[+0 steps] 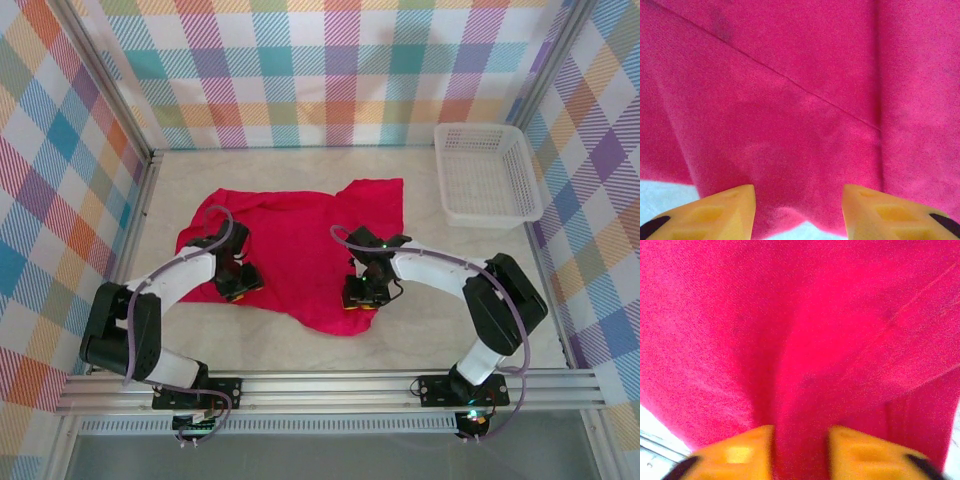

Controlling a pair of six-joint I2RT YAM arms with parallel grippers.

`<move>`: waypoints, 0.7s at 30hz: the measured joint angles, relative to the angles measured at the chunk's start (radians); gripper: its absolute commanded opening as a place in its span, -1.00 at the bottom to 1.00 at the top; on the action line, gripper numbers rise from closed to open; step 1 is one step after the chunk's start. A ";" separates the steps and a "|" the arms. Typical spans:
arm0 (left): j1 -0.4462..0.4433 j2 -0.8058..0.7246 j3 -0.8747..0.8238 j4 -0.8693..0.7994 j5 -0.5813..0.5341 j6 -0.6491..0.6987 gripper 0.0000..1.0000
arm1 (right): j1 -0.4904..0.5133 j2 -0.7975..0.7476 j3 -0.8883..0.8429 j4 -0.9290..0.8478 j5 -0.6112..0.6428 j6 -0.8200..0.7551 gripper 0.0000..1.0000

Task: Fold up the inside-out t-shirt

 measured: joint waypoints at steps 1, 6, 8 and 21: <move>0.000 0.019 -0.001 0.003 -0.013 -0.002 -0.76 | 0.000 0.003 0.000 0.001 0.000 0.008 -1.00; 0.011 0.092 0.015 -0.009 -0.052 -0.005 -1.00 | 0.000 -0.050 0.052 -0.073 0.042 0.019 -1.00; 0.021 0.098 0.025 -0.025 -0.072 -0.001 -1.00 | -0.007 -0.117 0.101 -0.115 0.055 0.022 -1.00; 0.008 0.017 0.159 -0.150 -0.135 0.006 -1.00 | -0.382 0.211 0.583 -0.142 -0.042 -0.033 -0.48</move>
